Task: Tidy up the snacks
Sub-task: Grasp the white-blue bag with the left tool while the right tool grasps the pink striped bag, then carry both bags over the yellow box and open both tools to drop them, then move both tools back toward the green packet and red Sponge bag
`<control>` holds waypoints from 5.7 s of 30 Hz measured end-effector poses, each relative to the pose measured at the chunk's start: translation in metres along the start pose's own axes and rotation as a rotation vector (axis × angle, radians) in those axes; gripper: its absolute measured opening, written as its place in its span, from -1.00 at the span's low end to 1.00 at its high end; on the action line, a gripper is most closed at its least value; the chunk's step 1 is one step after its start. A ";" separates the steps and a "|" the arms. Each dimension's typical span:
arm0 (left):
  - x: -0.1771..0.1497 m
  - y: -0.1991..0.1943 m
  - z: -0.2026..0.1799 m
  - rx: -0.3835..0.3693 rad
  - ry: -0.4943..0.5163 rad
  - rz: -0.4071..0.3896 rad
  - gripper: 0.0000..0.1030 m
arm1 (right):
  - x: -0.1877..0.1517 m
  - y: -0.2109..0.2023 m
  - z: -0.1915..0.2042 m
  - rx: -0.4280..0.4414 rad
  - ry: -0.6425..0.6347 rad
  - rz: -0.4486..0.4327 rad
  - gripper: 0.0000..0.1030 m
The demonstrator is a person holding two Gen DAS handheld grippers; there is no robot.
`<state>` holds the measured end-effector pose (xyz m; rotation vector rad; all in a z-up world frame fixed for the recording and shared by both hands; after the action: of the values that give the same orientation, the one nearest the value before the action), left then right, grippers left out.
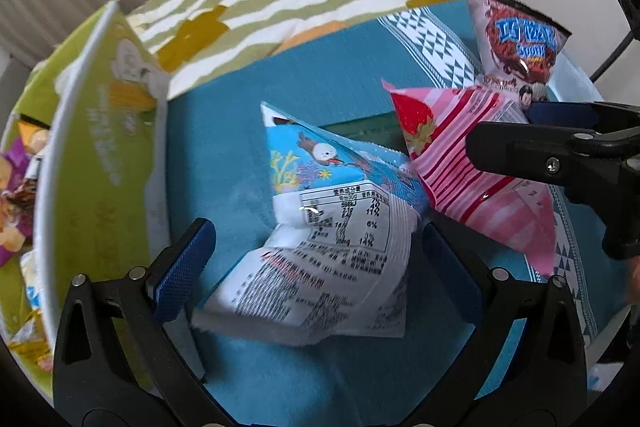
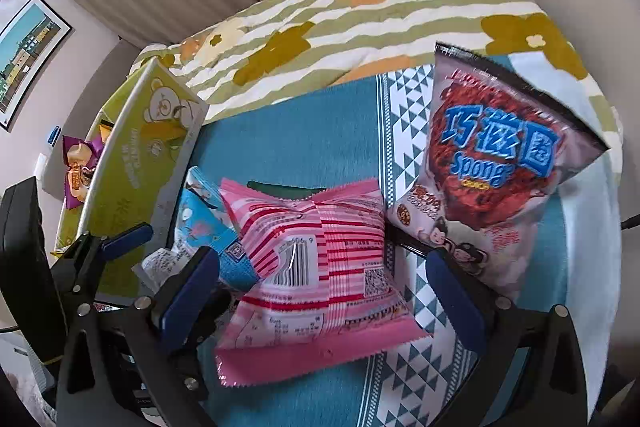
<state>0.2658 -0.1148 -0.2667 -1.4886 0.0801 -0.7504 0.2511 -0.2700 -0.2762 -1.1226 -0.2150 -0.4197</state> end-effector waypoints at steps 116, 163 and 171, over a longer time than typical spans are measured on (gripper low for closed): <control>-0.078 -0.172 0.318 0.048 -0.315 -0.250 0.99 | 0.054 -0.002 0.318 -0.005 -0.326 -0.249 0.99; -0.045 -0.190 0.032 -0.026 -0.219 -0.301 0.99 | -0.061 -0.199 0.078 -0.233 -0.125 -0.426 1.00; 0.019 -0.085 0.013 -0.115 -0.259 -0.158 0.99 | -0.017 -0.151 0.030 -0.288 -0.025 -0.365 1.00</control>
<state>0.2533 -0.1046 -0.1804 -1.7048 -0.1953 -0.6819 0.1716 -0.2947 -0.1453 -1.3754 -0.3933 -0.7797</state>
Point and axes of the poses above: each gripper's, at about its wrist camera, not at the fingertips, and y roughly the way its jaws point, z to its left, x to its top, the point moved 3 cm from there along y, roughly the way its jaws point, and after that the axes turned 4 degrees about y, right-handed, at the moved point
